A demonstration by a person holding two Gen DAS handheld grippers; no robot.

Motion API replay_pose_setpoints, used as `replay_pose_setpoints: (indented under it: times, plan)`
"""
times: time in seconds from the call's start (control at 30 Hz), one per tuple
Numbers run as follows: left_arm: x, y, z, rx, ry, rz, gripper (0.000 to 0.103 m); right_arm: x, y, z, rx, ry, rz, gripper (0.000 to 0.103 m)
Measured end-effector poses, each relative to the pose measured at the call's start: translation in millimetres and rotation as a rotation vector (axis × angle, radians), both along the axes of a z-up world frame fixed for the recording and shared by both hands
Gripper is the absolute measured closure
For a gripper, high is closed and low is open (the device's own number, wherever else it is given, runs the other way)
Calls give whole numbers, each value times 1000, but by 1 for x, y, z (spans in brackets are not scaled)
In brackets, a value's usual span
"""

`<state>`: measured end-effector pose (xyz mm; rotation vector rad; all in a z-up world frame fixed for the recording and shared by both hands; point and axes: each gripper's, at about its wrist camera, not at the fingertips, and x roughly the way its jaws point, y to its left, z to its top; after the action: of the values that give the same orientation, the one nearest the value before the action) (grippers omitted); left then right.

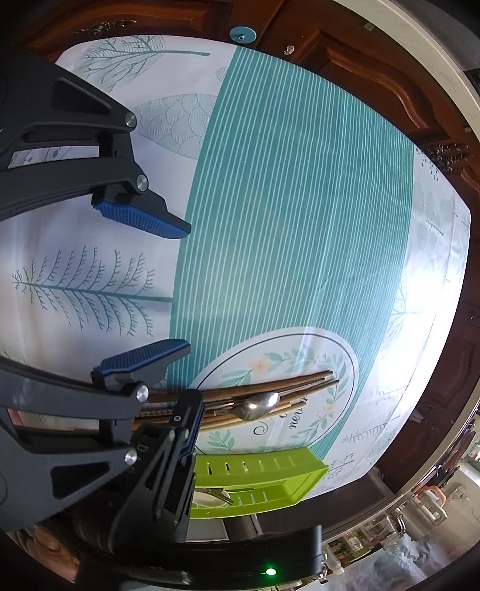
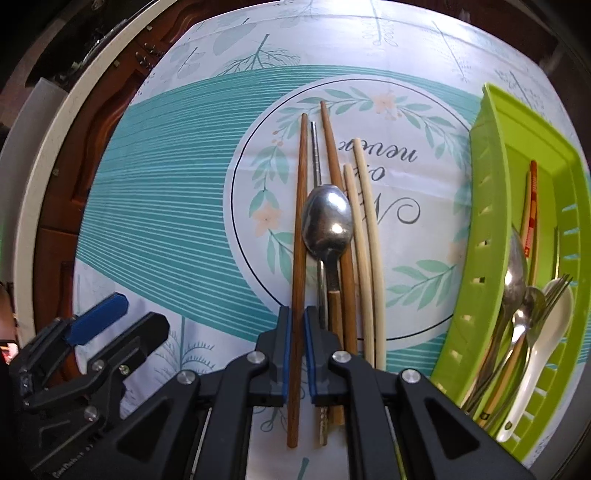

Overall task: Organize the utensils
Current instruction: 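Close the right gripper on a dark wooden chopstick and lift it, then carry the wooden chopstick over the tray with the right gripper while the left gripper grasps a steel chopstick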

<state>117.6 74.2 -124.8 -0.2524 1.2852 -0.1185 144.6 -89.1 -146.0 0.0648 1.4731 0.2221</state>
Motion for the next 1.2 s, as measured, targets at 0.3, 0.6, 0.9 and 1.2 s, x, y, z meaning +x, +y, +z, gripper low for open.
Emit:
replay_pose_setpoints:
  times: [0.3,0.6,0.9,1.2]
  plan:
    - [-5,20,1,-12,-7,38,49,-10,26,1,-174,-67,89,95]
    - [-10,20,4,-6,-12,30,49,-17,25,1,-68,-58,54,97]
    - [-10,9,6,21,-10,11,49,-24,-5,6,137,-24,-16,97]
    - [-8,-23,6,32,7,-53,49,-30,-37,41,234,-96,-56,97]
